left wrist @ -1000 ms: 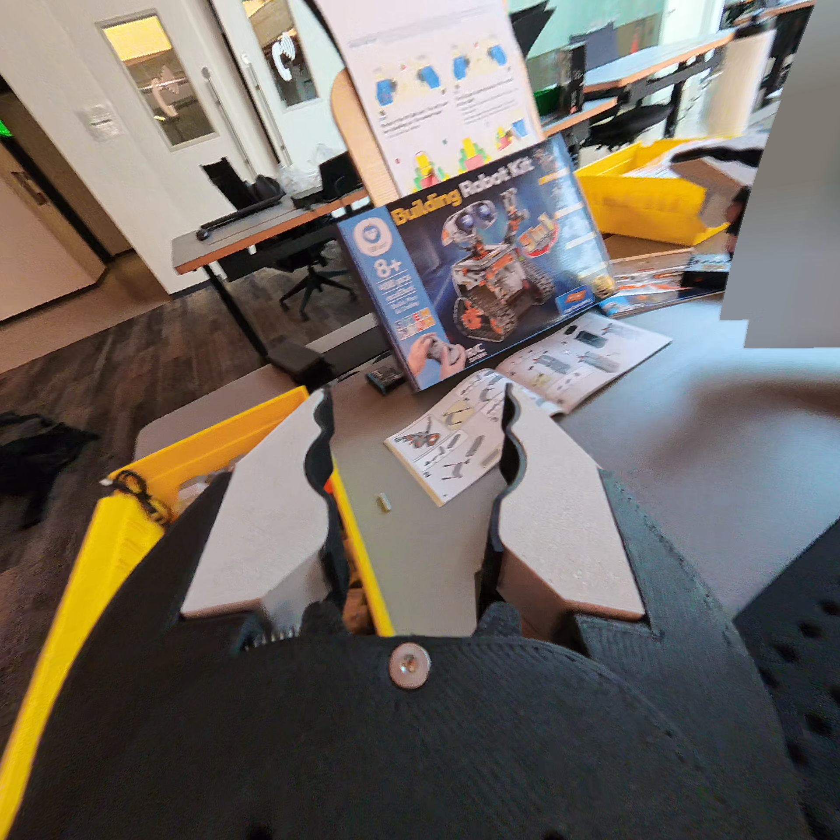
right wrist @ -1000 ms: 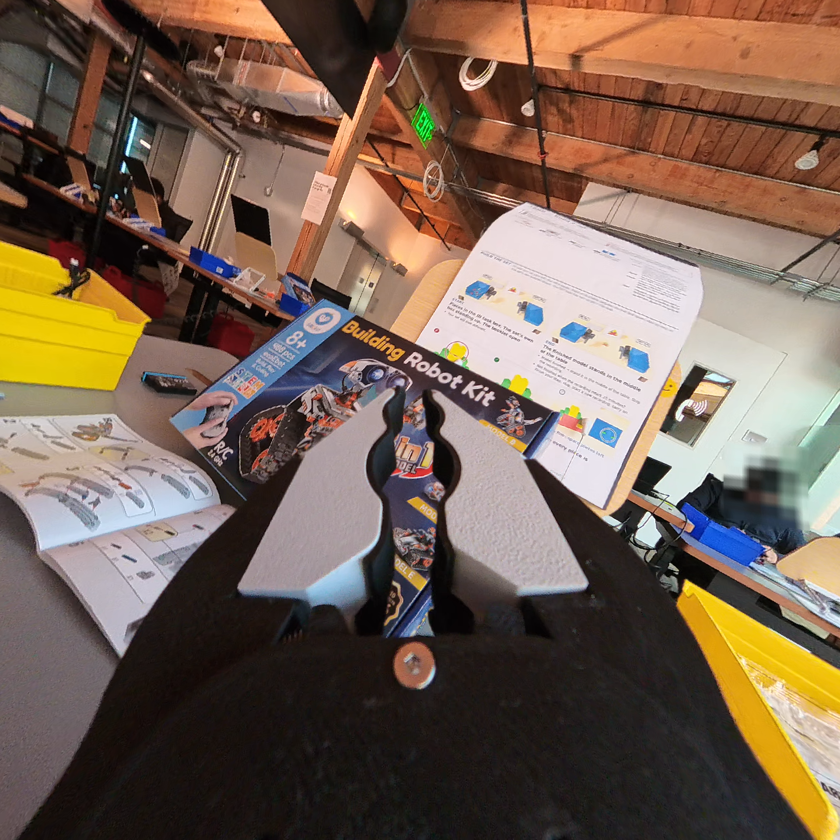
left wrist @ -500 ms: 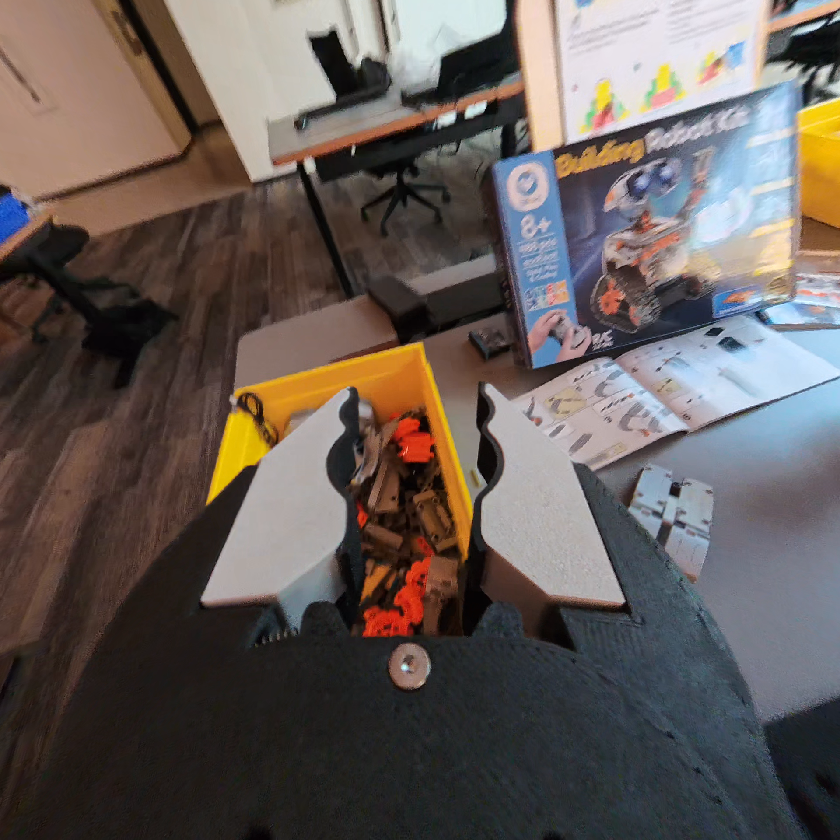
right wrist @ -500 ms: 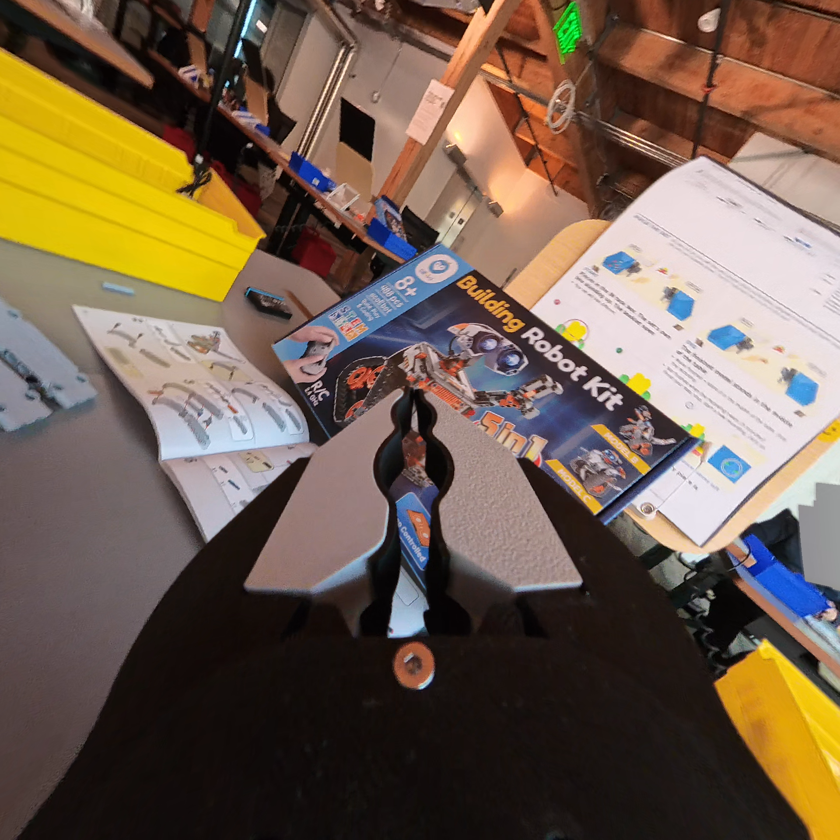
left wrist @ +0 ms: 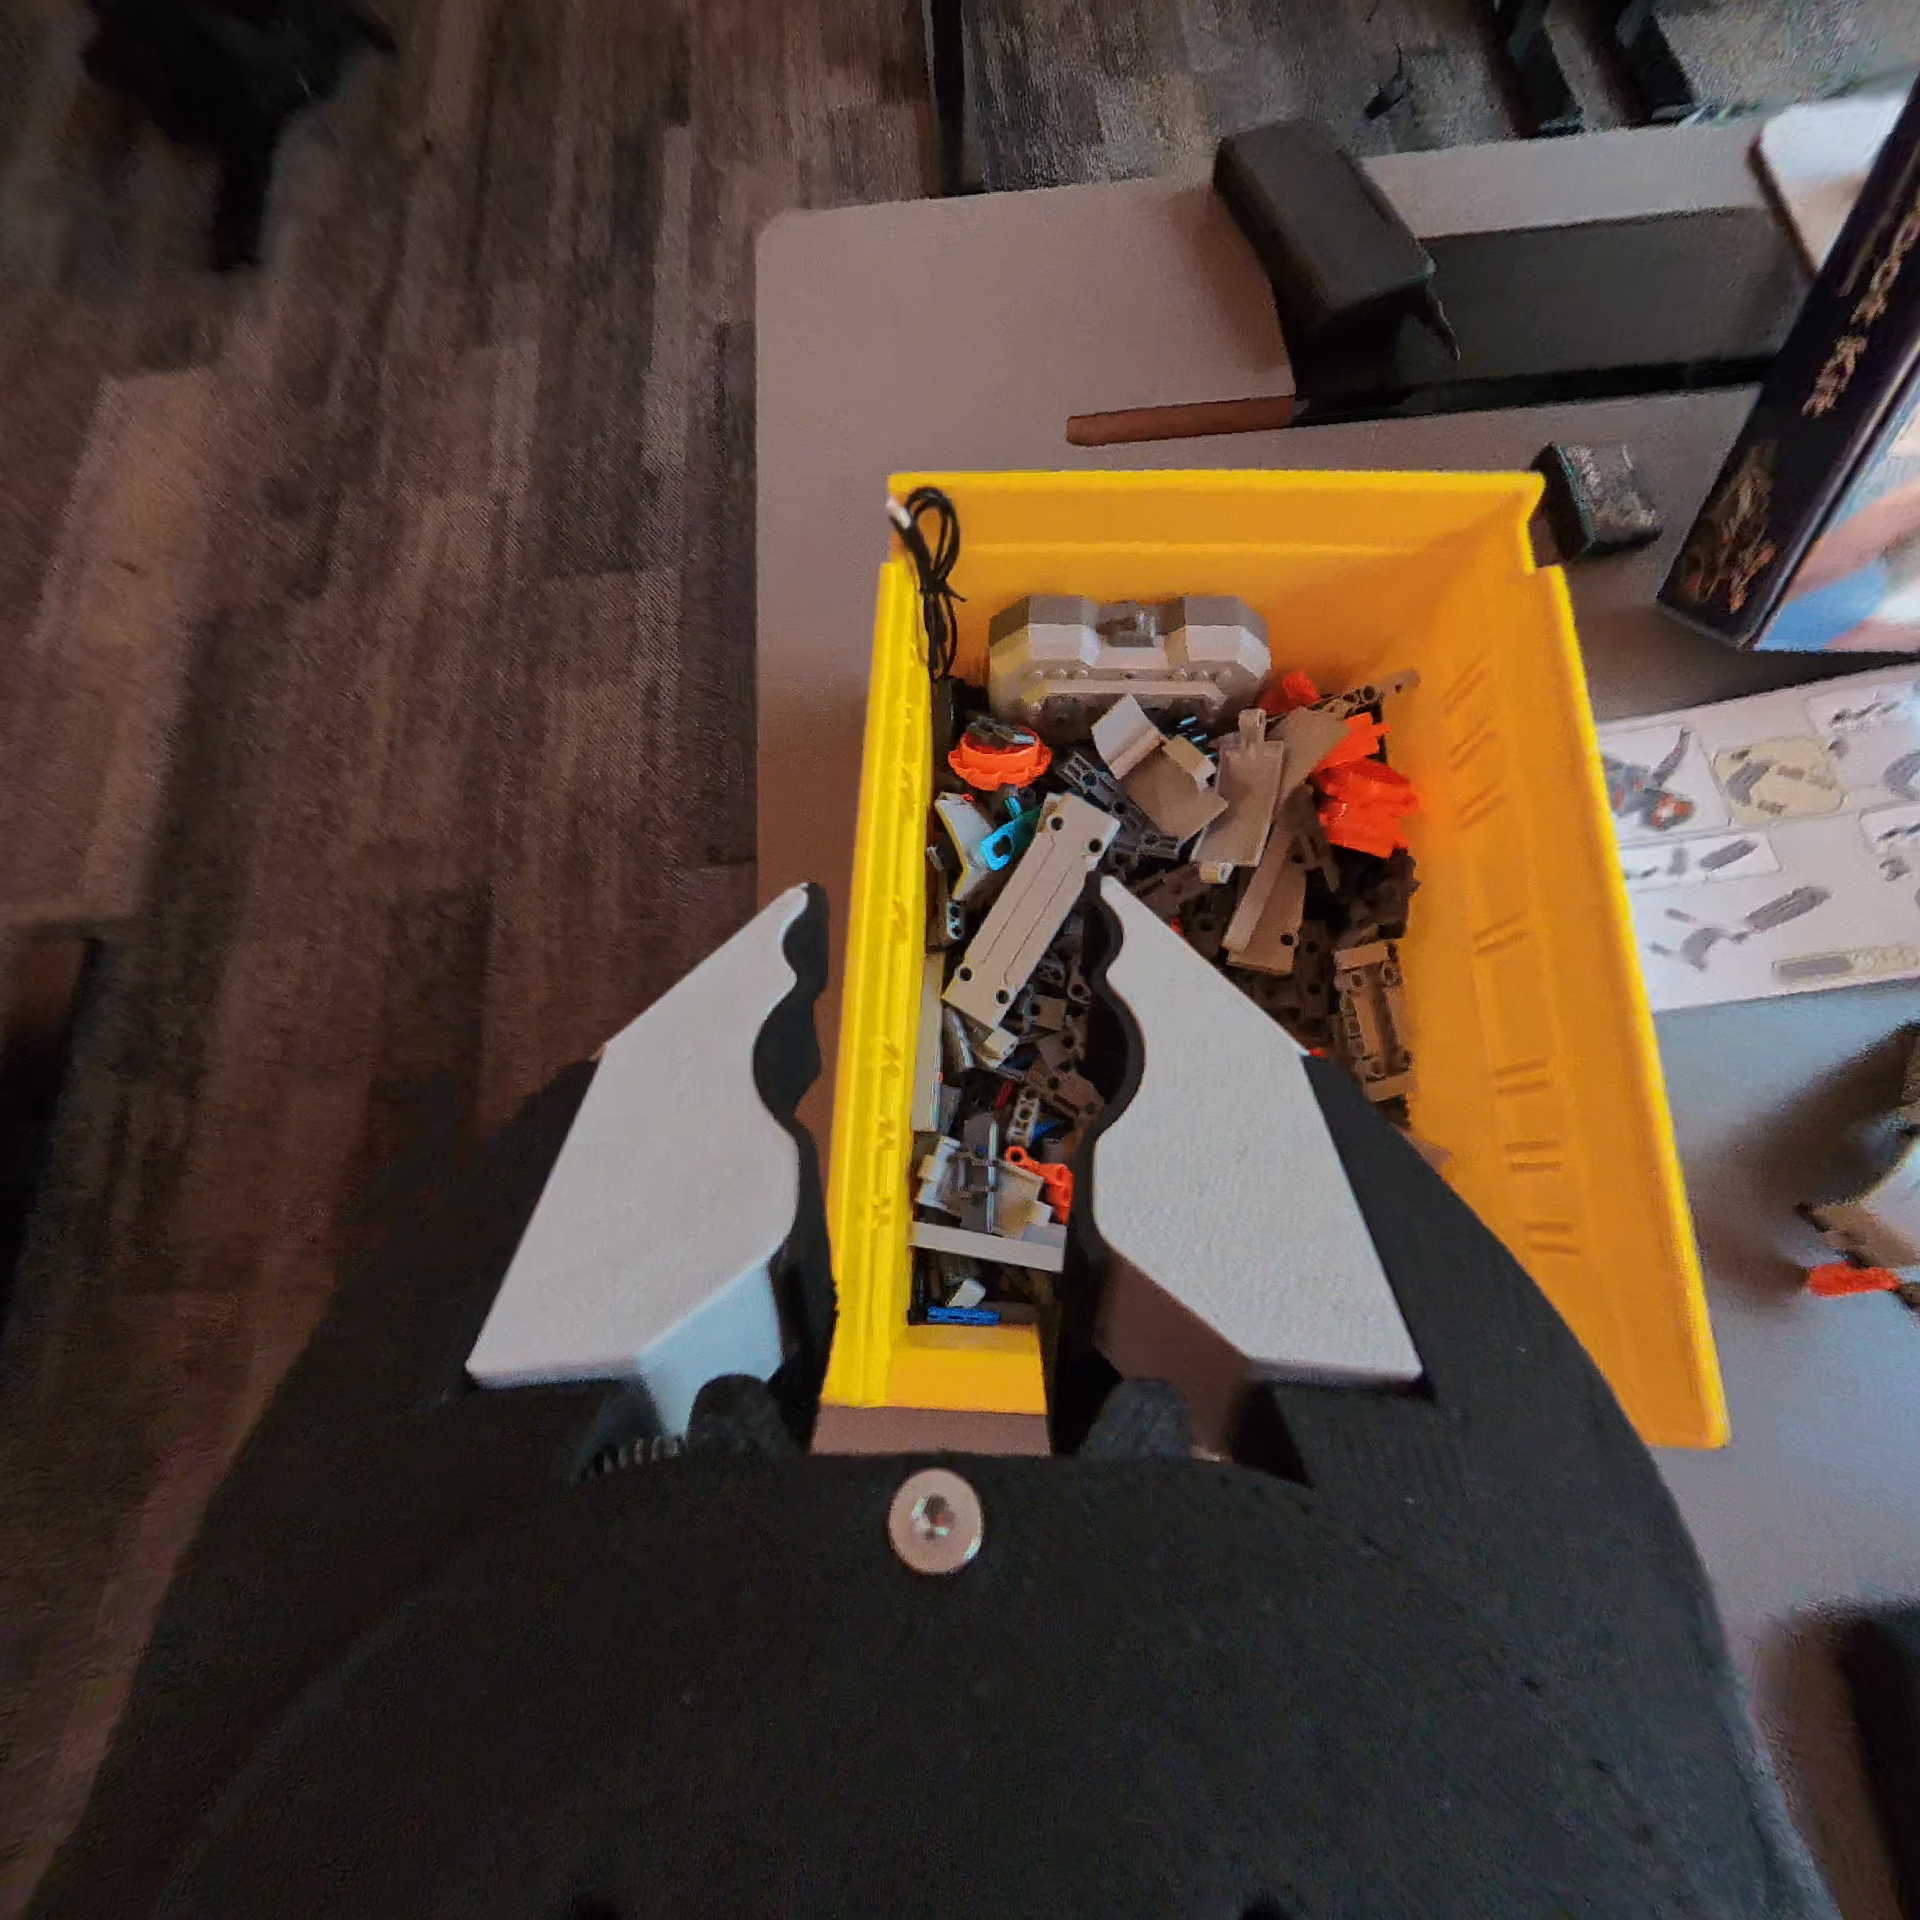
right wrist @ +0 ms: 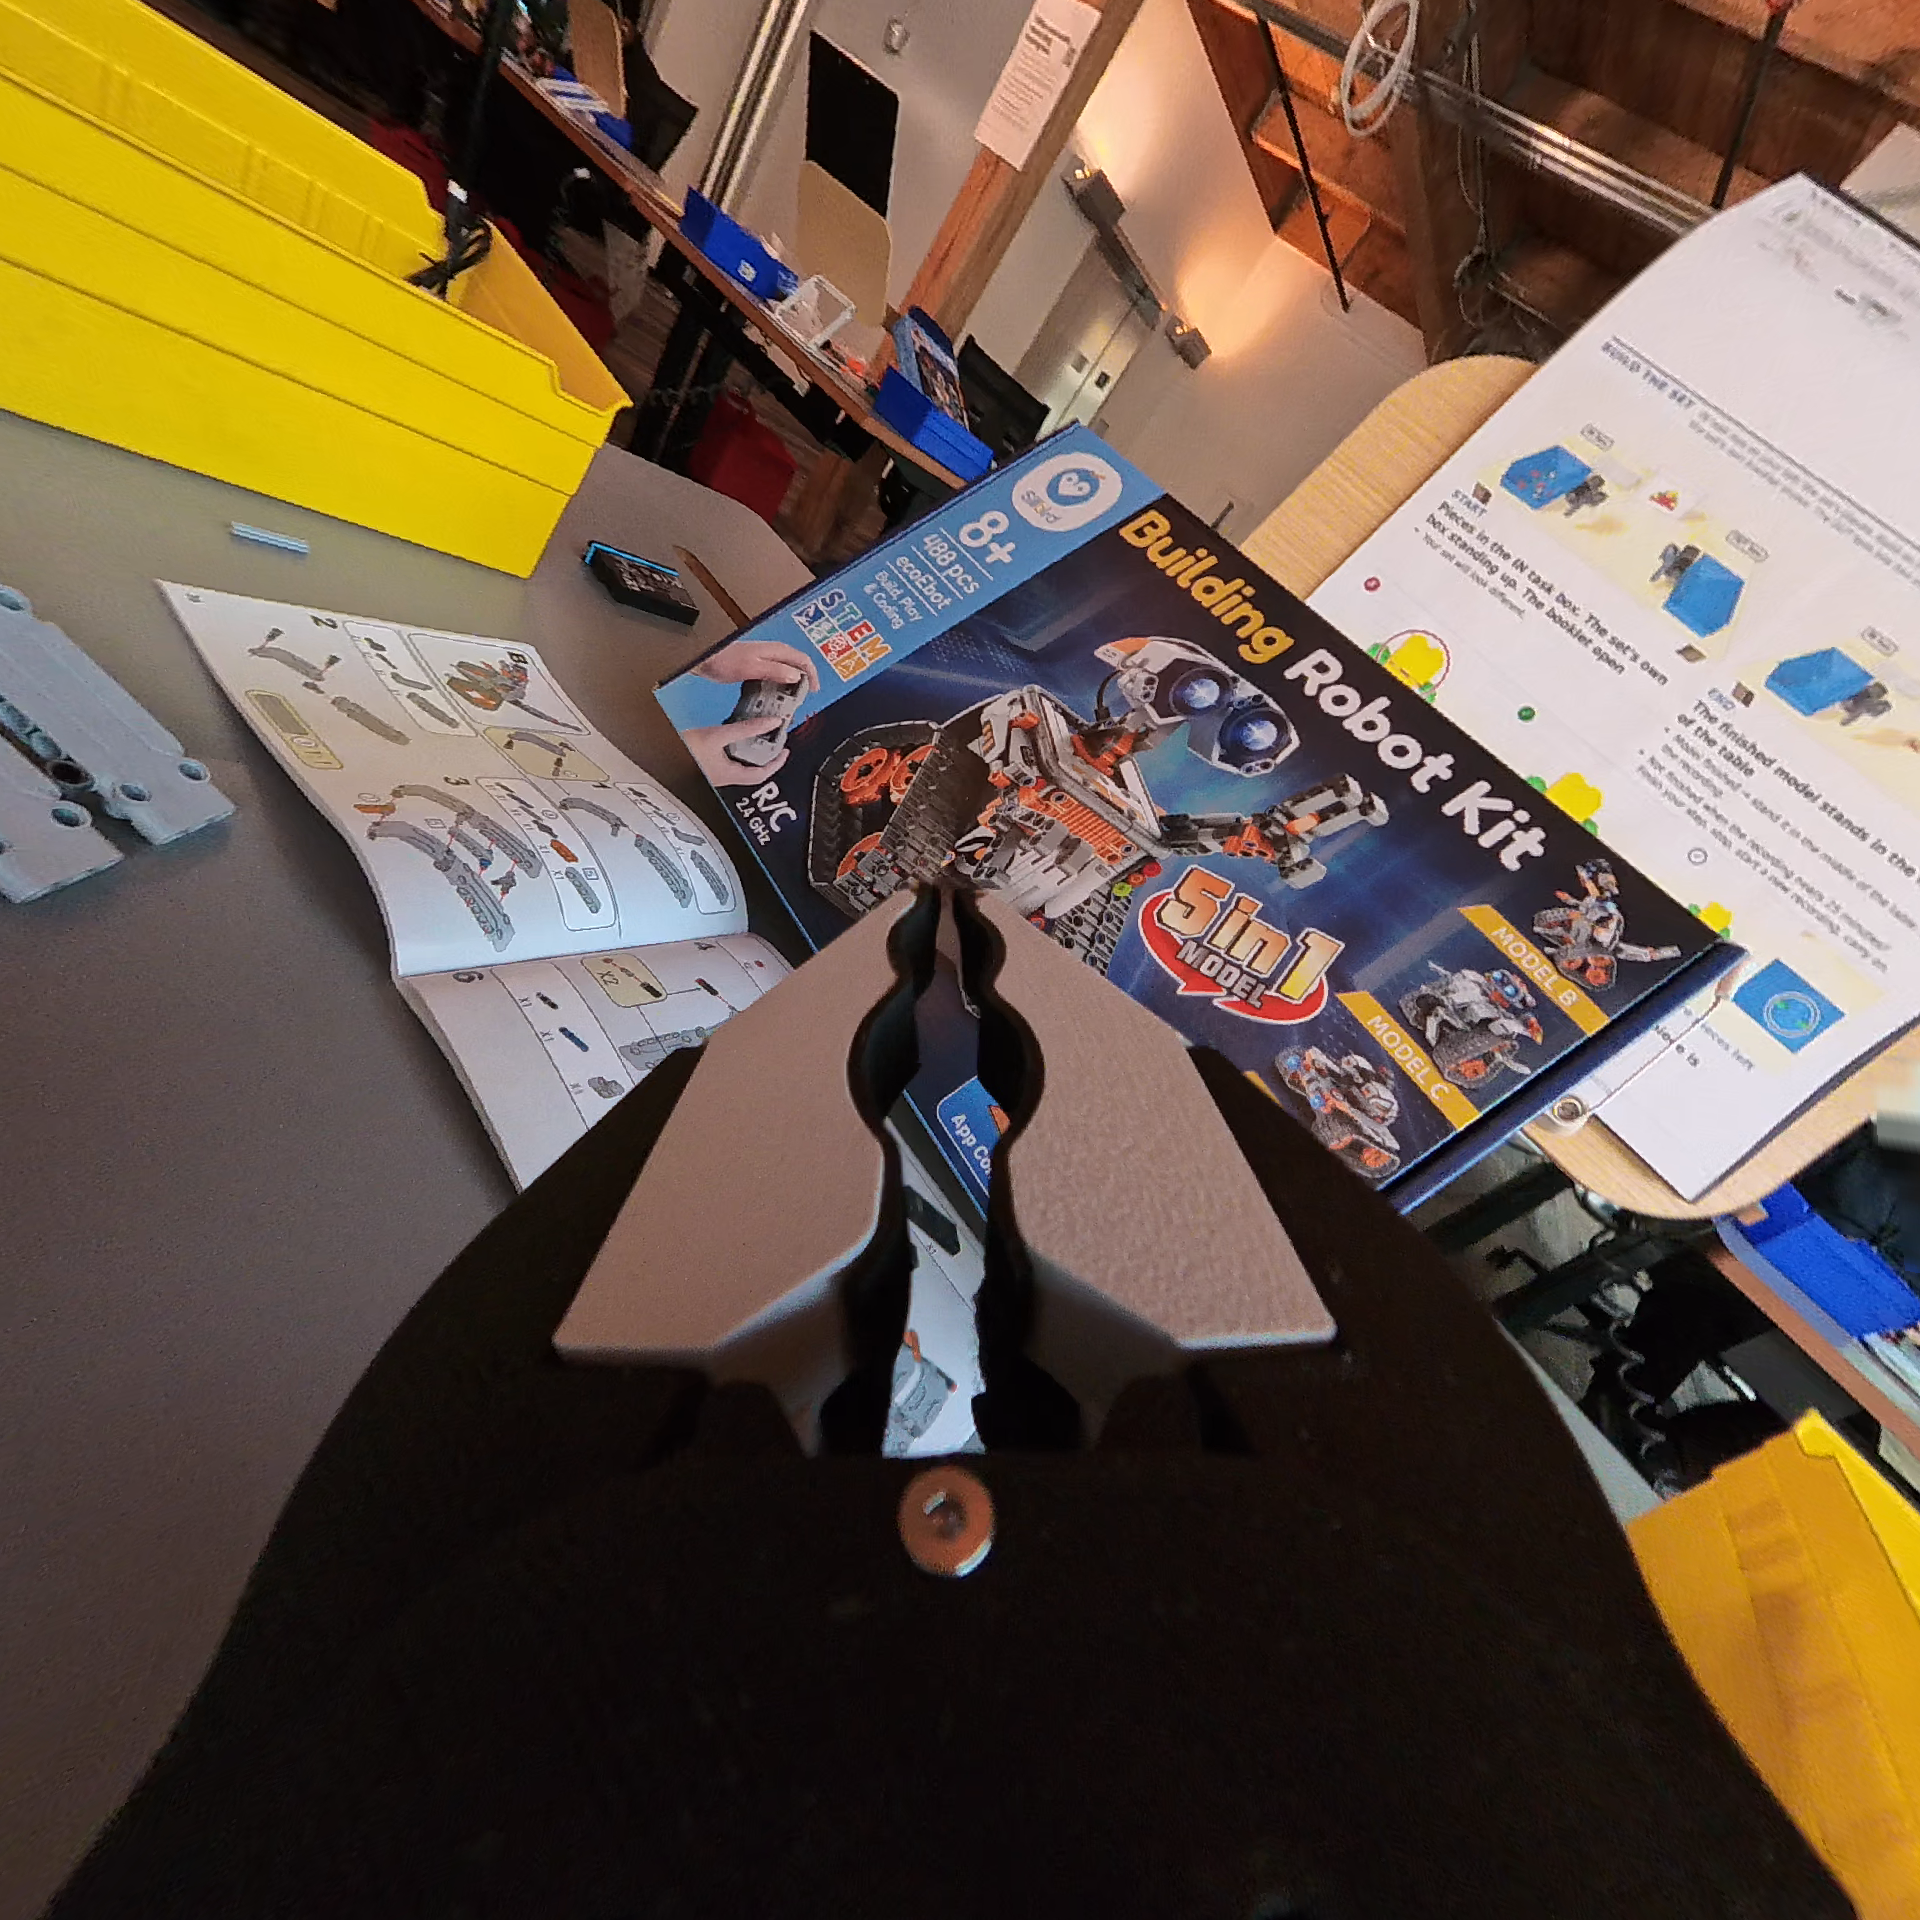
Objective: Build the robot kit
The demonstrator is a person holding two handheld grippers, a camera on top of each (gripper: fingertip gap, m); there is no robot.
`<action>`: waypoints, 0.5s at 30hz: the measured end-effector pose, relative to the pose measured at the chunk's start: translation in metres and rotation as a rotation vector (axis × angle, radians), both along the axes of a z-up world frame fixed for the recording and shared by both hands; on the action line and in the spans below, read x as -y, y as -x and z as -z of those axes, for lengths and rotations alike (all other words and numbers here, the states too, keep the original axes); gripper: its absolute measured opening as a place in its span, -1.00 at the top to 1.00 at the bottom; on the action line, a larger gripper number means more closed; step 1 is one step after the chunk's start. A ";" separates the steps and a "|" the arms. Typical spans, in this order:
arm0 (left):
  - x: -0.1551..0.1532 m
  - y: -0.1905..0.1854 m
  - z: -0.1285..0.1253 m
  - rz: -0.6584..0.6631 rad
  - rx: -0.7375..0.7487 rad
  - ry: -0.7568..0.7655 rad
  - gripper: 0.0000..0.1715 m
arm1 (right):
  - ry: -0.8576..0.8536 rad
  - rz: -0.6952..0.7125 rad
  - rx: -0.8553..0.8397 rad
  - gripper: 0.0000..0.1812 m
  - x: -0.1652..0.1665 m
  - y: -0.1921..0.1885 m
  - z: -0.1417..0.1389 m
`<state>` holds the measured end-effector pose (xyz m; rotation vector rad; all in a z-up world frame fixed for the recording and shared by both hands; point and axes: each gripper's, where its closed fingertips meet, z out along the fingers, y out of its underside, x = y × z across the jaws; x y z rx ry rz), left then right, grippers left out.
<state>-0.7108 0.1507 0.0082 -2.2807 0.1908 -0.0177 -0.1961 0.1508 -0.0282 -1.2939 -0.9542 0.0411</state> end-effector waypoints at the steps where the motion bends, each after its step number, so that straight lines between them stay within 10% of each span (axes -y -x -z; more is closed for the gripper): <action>1: -0.002 0.003 0.005 -0.015 0.058 0.025 0.46 | 0.015 0.021 -0.001 0.95 0.000 0.001 0.000; 7: 0.002 0.035 0.043 -0.132 0.051 0.188 0.42 | 0.118 -0.143 -0.223 0.90 0.054 0.069 -0.022; 15: -0.023 0.013 0.033 -0.071 0.148 0.118 0.43 | 0.202 -0.278 -0.549 0.97 0.099 0.096 -0.033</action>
